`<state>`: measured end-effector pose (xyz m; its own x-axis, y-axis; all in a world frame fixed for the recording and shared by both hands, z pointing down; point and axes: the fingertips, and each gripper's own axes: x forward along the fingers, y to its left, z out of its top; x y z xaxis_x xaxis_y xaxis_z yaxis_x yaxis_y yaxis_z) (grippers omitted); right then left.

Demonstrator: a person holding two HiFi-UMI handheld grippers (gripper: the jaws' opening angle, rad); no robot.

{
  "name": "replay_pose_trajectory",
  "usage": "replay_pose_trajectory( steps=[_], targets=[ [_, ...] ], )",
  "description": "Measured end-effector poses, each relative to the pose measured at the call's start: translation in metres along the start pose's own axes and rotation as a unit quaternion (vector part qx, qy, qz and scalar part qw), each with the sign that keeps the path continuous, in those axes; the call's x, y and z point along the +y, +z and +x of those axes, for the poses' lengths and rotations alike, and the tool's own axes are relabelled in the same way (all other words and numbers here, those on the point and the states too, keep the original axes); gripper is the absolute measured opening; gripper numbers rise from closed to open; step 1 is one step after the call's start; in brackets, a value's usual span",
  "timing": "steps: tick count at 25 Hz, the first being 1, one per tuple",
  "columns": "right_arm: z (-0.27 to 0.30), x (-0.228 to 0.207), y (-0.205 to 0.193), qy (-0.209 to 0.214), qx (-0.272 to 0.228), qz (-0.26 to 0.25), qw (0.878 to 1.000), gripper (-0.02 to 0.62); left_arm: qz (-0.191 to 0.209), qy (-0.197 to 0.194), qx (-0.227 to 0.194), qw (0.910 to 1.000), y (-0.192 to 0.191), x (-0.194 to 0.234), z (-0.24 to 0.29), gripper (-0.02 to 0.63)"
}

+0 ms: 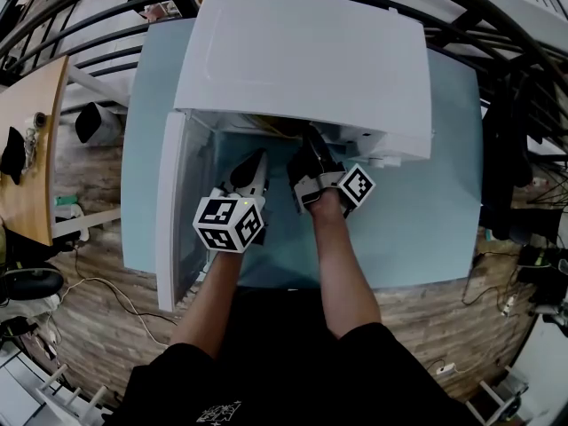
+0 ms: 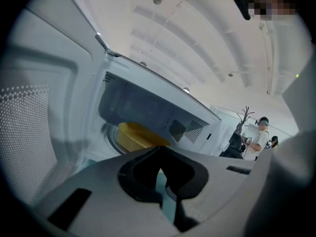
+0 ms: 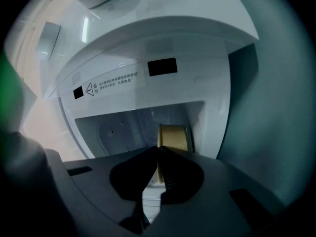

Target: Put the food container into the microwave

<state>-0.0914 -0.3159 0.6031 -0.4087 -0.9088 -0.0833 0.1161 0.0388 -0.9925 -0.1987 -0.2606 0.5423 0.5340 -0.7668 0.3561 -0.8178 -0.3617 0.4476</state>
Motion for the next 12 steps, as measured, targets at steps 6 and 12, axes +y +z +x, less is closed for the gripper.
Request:
replay_pose_trajectory(
  steps=[6,12],
  targets=[
    [0.006,-0.001,0.003,-0.005,-0.006,-0.012,1.000,0.020,0.005,-0.002,-0.002,1.0000,0.006,0.002,0.005,0.008],
    [0.013,-0.001,0.004,-0.009,-0.018,-0.013,1.000,0.020,0.000,-0.002,0.005,1.0000,0.004,0.006,0.011,0.008]
  ],
)
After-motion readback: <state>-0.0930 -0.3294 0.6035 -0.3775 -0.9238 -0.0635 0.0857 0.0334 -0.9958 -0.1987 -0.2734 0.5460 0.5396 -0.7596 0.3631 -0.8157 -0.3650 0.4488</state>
